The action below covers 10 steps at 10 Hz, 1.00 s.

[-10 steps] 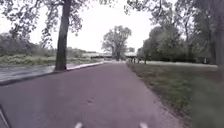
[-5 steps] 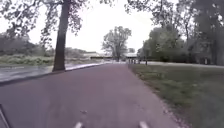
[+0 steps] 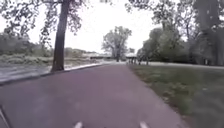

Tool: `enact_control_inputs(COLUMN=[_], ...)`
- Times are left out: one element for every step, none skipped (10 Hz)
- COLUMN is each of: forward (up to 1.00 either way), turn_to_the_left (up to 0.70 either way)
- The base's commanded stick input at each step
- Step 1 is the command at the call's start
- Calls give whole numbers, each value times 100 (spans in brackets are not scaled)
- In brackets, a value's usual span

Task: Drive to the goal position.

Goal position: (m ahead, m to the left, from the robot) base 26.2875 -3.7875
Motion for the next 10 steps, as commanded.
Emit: enact_control_inputs(forward=[70,70,70,70,70,70,70,70,70,70], turn_to_the_left=[0,0,0,0,0,0,0,0,0,0])
